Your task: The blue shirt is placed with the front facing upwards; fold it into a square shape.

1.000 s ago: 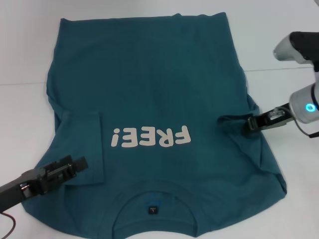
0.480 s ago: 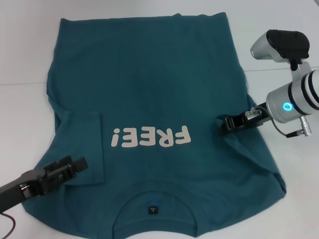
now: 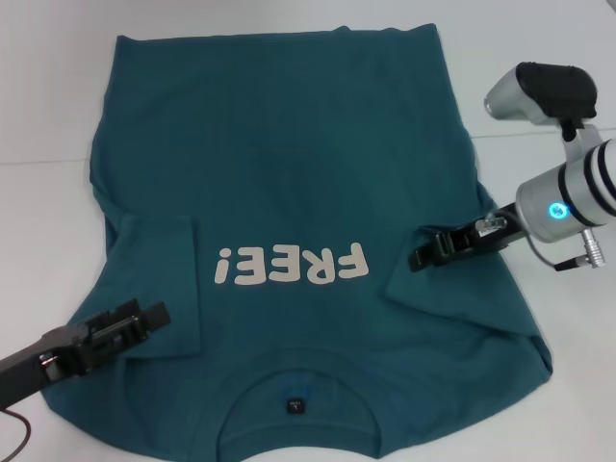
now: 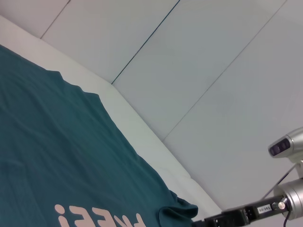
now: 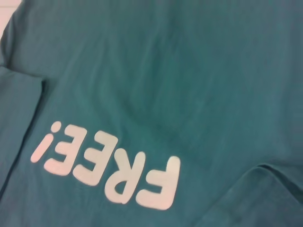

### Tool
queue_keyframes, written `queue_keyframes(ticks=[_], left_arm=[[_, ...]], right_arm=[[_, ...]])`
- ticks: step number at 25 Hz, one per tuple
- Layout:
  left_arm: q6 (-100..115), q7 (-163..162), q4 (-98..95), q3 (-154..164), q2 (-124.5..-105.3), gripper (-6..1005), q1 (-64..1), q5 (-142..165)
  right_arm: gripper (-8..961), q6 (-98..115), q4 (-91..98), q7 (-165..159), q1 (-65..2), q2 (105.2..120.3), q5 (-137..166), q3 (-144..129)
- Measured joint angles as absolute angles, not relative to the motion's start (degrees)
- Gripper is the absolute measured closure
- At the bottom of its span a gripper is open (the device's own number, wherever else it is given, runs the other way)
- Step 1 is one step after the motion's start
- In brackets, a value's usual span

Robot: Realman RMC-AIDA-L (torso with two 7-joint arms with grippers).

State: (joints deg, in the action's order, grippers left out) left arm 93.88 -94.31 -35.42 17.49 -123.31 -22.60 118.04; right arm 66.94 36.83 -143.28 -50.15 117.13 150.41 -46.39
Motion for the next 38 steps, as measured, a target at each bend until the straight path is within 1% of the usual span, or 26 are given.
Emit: queue_keyframes(ticks=[8, 13, 16, 20, 28, 31, 34, 36, 38], left_arm=[[93.86, -94.31, -35.42, 17.48, -123.31, 182, -22.59, 118.04], [93.86, -94.31, -35.42, 17.40, -123.31, 182, -22.61, 118.03], [93.86, -94.31, -35.36, 17.40, -123.31, 183, -22.70, 118.01], [93.87, -94.31, -35.13, 17.40, -123.31, 183, -22.73, 117.97], [93.87, -94.31, -34.63, 17.41, -123.31, 183, -22.76, 117.95], [93.87, -94.31, -34.61, 17.40, -123.31, 183, -22.78, 117.95], [93.87, -94.31, -34.54, 17.41, -123.31, 183, -22.88, 117.95], [93.87, -94.31, -34.51, 17.40, -123.31, 183, -22.98, 117.94], [93.87, -94.31, -34.51, 17.40, -123.31, 183, -23.03, 117.95]], right_arm=[[536, 67.10, 37.19, -145.24, -49.28, 114.49, 150.36, -45.88], [327, 64.91, 35.69, -145.81, -48.28, 114.26, 150.41, -46.14], [325, 61.56, 33.96, -145.81, -48.07, 114.33, 150.43, -46.28], [322, 55.88, 32.84, -145.76, -47.57, 115.00, 150.49, -46.34], [320, 44.42, 32.63, -145.23, -47.59, 117.82, 149.67, -46.06], [321, 40.77, 32.69, -145.16, -48.27, 118.41, 147.77, -46.34], [322, 37.40, 33.10, -145.12, -48.52, 118.26, 144.67, -46.40], [323, 36.44, 33.20, -145.11, -48.69, 117.42, 142.35, -46.41], [323, 37.48, 33.25, -145.11, -48.87, 116.22, 140.39, -46.41]])
